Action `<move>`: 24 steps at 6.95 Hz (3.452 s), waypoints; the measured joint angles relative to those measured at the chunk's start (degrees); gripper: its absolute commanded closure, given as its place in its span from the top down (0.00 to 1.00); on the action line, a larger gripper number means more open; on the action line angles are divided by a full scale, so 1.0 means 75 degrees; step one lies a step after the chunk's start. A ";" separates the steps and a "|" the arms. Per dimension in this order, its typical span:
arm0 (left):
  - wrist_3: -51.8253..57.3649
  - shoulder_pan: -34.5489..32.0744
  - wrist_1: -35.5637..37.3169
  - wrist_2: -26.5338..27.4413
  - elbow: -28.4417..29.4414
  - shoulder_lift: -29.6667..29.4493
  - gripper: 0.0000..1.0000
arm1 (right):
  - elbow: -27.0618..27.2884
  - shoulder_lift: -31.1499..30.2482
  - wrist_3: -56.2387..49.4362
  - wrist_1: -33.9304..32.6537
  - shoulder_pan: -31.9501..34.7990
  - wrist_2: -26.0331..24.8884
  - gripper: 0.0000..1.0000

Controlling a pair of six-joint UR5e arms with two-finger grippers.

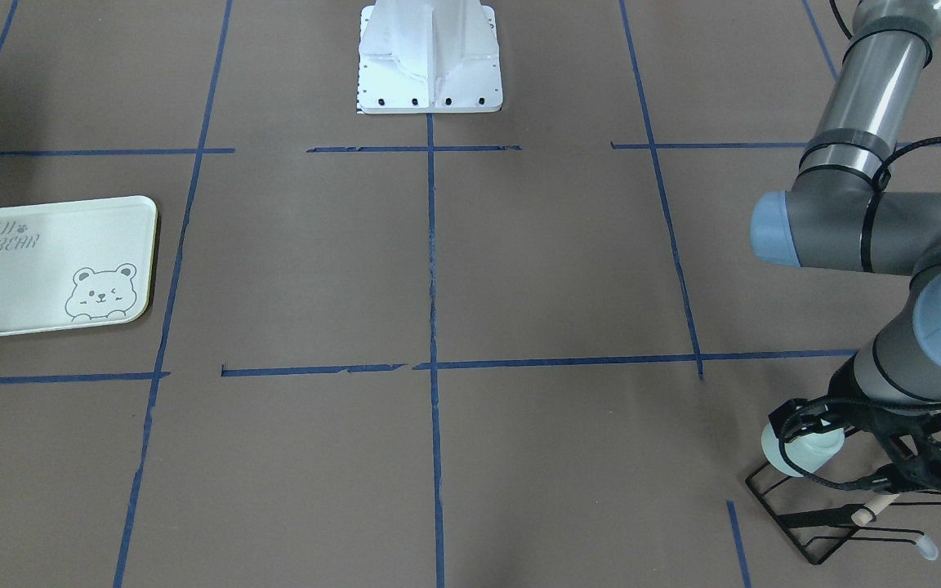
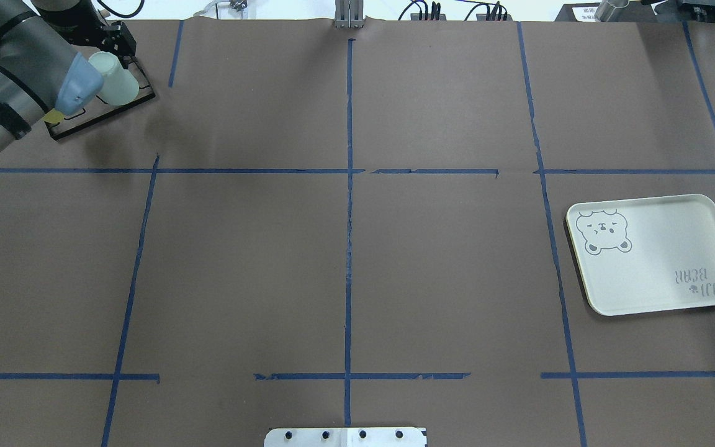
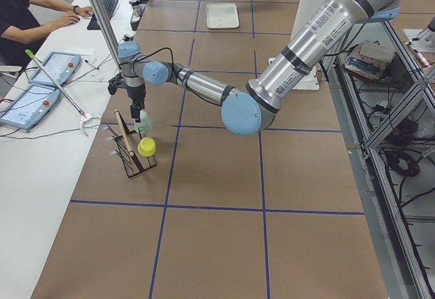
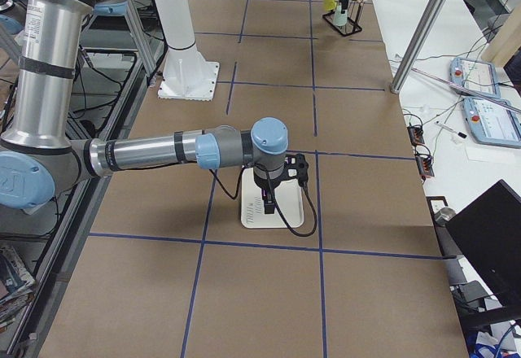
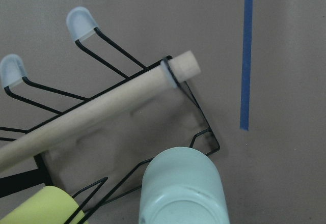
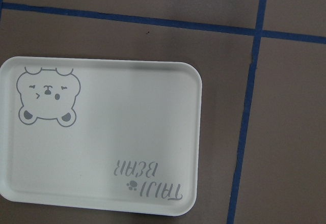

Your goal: Left arm grabs green cup and hands to right arm on tray

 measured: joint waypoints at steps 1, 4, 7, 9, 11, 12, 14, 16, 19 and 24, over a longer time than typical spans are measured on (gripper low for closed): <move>-0.0019 0.0018 -0.0164 -0.0002 0.0097 0.0000 0.99 | 0.0000 0.0000 0.0002 0.0000 -0.0005 0.0001 1.00; -0.0020 0.0077 -0.0328 -0.0002 0.0256 0.0000 0.76 | 0.0000 0.0000 0.0001 0.0000 -0.0016 0.0001 1.00; -0.0065 0.0082 -0.0354 -0.0002 0.0266 -0.0029 0.27 | 0.0000 0.0000 0.0000 0.0000 -0.0023 0.0002 1.00; -0.0048 0.0057 -0.0317 0.0000 0.0173 -0.0032 0.19 | 0.0000 0.0000 0.0000 0.0000 -0.0031 0.0002 1.00; 0.0001 -0.0050 -0.0146 0.0005 -0.0457 0.0224 0.18 | 0.0000 0.0000 0.0000 0.0002 -0.0054 0.0001 1.00; 0.0016 -0.0103 0.0113 0.0002 -0.0987 0.0437 0.18 | 0.0002 0.0000 0.0000 0.0008 -0.0070 -0.0001 1.00; 0.0030 -0.0212 0.0945 -0.0002 -0.2042 0.0635 0.16 | -0.0007 0.0000 0.0000 0.0074 -0.0109 -0.0009 1.00; 0.0029 -0.0427 0.1364 -0.0211 -0.2749 0.0663 0.09 | -0.0052 0.0000 0.0000 0.0102 -0.0140 -0.0018 1.00; -0.0316 -0.0481 0.1381 -0.0563 -0.3391 0.0868 0.07 | -0.0094 0.0015 0.0067 0.0412 -0.0496 -0.0027 1.00; -0.5276 0.1846 -0.0283 -0.0663 -0.5017 0.1064 0.08 | -0.0265 0.0296 0.4726 0.5118 -0.2485 -0.0174 1.00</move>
